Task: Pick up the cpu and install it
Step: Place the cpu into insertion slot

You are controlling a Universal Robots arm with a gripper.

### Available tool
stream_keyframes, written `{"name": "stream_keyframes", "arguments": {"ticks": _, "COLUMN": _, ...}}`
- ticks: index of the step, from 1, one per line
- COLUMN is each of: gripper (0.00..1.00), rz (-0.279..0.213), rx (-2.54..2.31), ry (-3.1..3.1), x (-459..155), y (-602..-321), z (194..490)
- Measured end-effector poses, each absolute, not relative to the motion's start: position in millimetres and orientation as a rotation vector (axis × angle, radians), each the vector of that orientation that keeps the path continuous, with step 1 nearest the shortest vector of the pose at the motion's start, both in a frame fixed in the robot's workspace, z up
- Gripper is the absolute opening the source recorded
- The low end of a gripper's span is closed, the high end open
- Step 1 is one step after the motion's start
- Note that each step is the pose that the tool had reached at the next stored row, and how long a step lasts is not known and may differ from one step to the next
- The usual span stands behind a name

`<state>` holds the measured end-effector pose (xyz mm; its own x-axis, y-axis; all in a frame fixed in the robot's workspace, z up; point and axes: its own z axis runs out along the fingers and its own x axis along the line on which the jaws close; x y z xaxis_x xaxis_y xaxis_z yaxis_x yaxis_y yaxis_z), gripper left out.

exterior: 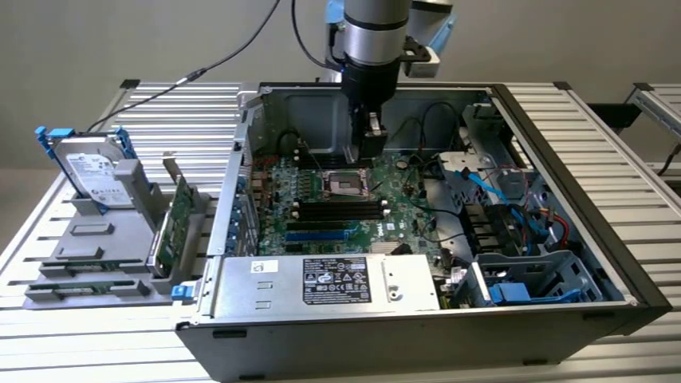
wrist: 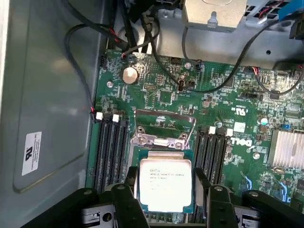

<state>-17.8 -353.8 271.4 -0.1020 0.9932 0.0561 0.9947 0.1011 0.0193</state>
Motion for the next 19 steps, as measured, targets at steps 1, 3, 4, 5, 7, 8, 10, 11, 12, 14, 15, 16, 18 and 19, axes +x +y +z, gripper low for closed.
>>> {"name": "stream_keyframes", "arguments": {"ticks": 1, "gripper": 0.55, "rz": -0.081, "rx": -2.107, "ry": -2.290, "x": -17.9, "y": -353.8, "z": 270.3}}
{"name": "stream_keyframes", "arguments": {"ticks": 3, "gripper": 0.55, "rz": -0.079, "rx": -2.147, "ry": -2.252, "x": -17.9, "y": -353.8, "z": 268.2}}
{"name": "stream_keyframes", "arguments": {"ticks": 4, "gripper": 0.55, "rz": -0.079, "rx": -2.166, "ry": -2.233, "x": -17.9, "y": -353.8, "z": 267.2}}
{"name": "stream_keyframes", "arguments": {"ticks": 5, "gripper": 0.55, "rz": -0.078, "rx": -2.186, "ry": -2.213, "x": -17.9, "y": -353.8, "z": 266.3}}
{"name": "stream_keyframes", "arguments": {"ticks": 7, "gripper": 0.55, "rz": -0.072, "rx": -2.213, "ry": -2.182, "x": -17.9, "y": -353.7, "z": 265.1}}
{"name": "stream_keyframes", "arguments": {"ticks": 8, "gripper": 0.55, "rz": -0.067, "rx": -2.220, "ry": -2.171, "x": -18.0, "y": -353.5, "z": 264.6}}
{"name": "stream_keyframes", "arguments": {"ticks": 10, "gripper": 0.55, "rz": -0.059, "rx": -2.226, "ry": -2.158, "x": -18.6, "y": -352.4, "z": 263.5}}
{"name": "stream_keyframes", "arguments": {"ticks": 11, "gripper": 0.55, "rz": -0.058, "rx": -2.228, "ry": -2.155, "x": -19.9, "y": -351.8, "z": 263.0}}
{"name": "stream_keyframes", "arguments": {"ticks": 12, "gripper": 0.55, "rz": -0.058, "rx": -2.229, "ry": -2.154, "x": -22.3, "y": -350.9, "z": 262.6}}
{"name": "stream_keyframes", "arguments": {"ticks": 14, "gripper": 0.55, "rz": -0.059, "rx": -2.228, "ry": -2.153, "x": -29.0, "y": -349.7, "z": 262.2}}
{"name": "stream_keyframes", "arguments": {"ticks": 15, "gripper": 0.55, "rz": -0.062, "rx": -2.226, "ry": -2.152, "x": -32.7, "y": -349.3, "z": 262.0}}
{"name": "stream_keyframes", "arguments": {"ticks": 16, "gripper": 0.55, "rz": -0.065, "rx": -2.225, "ry": -2.151, "x": -37.1, "y": -348.7, "z": 261.8}}
{"name": "stream_keyframes", "arguments": {"ticks": 18, "gripper": 0.55, "rz": -0.076, "rx": -2.229, "ry": -2.155, "x": -44.1, "y": -347.3, "z": 261.5}}
{"name": "stream_keyframes", "arguments": {"ticks": 19, "gripper": 0.55, "rz": -0.084, "rx": -2.232, "ry": -2.158, "x": -44.6, "y": -346.1, "z": 261.2}}
